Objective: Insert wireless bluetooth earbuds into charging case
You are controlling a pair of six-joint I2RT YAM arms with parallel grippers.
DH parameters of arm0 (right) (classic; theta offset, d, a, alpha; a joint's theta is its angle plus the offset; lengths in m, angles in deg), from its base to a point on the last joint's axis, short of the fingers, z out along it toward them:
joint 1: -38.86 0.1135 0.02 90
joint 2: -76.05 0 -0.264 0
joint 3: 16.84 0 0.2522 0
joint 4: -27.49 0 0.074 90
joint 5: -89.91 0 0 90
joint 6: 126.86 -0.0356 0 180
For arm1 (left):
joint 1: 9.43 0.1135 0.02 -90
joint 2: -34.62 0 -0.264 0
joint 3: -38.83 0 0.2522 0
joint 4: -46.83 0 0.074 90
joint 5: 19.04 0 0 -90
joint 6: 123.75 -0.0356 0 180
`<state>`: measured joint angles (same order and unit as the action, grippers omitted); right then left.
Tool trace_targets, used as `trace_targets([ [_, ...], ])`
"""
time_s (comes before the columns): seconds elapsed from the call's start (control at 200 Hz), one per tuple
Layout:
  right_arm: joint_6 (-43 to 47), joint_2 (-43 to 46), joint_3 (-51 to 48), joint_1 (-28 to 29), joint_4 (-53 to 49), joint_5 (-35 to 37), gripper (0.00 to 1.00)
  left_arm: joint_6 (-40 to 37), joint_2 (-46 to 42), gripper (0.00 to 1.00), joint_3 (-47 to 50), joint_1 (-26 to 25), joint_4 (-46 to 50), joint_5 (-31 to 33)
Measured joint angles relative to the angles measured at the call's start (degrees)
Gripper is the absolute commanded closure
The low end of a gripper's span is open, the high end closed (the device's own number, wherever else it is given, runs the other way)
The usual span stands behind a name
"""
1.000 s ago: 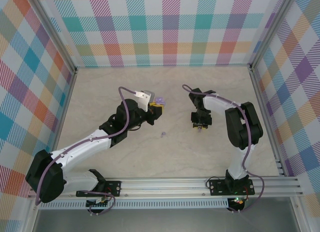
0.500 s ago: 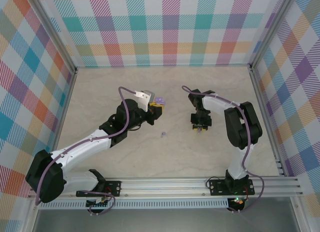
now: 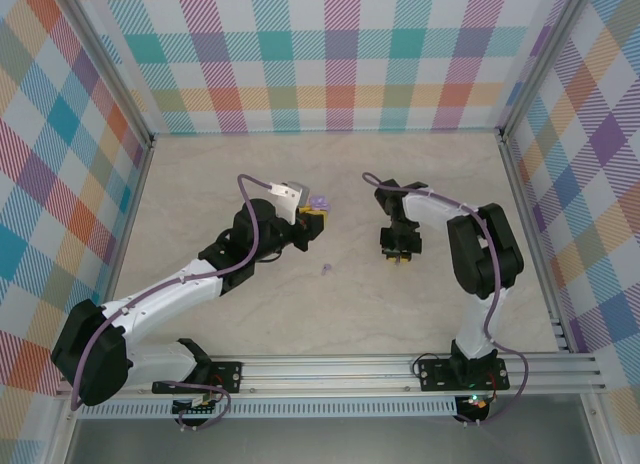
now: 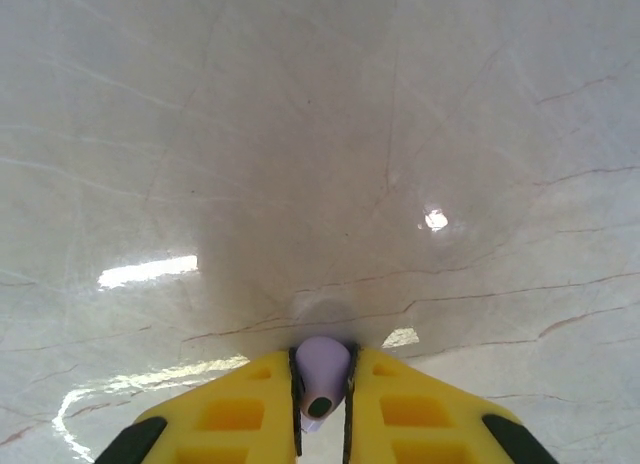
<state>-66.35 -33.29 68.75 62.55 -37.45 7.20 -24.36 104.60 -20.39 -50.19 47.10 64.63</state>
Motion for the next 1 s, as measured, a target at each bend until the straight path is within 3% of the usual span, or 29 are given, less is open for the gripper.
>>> trace_targets([
  [0.37, 3.1, 10.6, -6.3, 0.0, 9.4, -1.5, 0.87, 2.5, 3.4, 0.90, -0.2, 0.0, 0.5, -0.9],
  [0.675, 6.4, 24.1, -9.0, 0.2, 17.2, -11.2, 0.87, 6.1, 12.5, 0.90, -0.4, 0.0, 0.7, -7.2],
  [1.0, 9.3, 34.6, -8.3, 3.9, 22.1, -17.2, 0.85, 8.3, 15.3, 0.90, -0.5, 0.0, -7.3, -15.3],
])
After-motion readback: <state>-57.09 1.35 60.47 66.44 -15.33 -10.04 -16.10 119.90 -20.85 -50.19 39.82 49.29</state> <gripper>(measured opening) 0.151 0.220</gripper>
